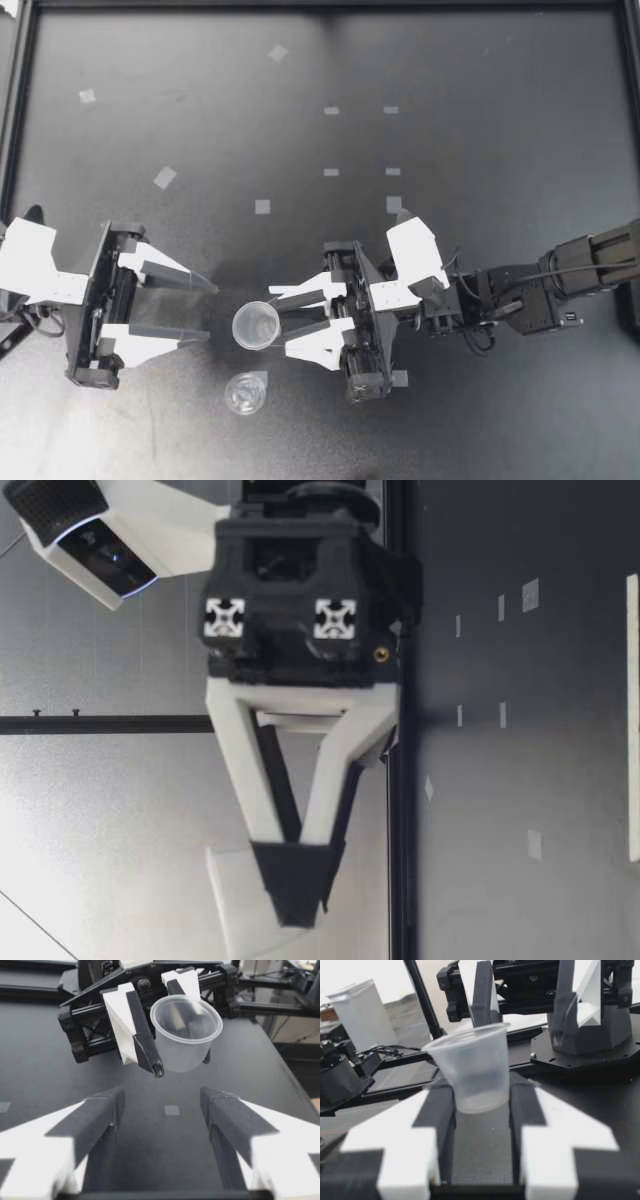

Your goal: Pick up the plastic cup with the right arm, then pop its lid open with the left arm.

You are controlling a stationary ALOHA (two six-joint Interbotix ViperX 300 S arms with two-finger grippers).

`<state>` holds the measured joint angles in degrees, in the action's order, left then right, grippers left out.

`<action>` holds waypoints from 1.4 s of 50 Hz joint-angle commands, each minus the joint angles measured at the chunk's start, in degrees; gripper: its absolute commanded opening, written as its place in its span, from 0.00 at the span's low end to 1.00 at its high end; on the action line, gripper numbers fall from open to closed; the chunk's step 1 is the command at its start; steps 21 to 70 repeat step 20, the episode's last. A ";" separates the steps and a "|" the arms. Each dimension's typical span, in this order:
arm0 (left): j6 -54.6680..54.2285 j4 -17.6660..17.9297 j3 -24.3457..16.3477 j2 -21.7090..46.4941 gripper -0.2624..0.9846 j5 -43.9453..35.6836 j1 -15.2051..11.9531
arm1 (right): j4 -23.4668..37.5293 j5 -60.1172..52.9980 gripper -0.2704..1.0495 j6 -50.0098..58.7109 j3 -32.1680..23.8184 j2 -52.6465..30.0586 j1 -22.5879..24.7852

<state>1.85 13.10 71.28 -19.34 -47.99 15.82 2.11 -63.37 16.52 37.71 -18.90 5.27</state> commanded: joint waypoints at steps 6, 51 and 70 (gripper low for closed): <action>0.26 -0.18 -0.70 -0.26 0.67 1.58 0.09 | 1.05 -0.18 0.41 -1.23 -0.79 1.14 0.18; 2.46 -0.18 -0.62 -0.26 0.67 2.99 0.00 | 4.92 2.29 0.41 -16.88 -0.79 1.49 0.18; 2.46 -0.18 -0.62 -0.26 0.67 2.99 0.00 | 4.92 2.29 0.41 -16.88 -0.79 1.49 0.18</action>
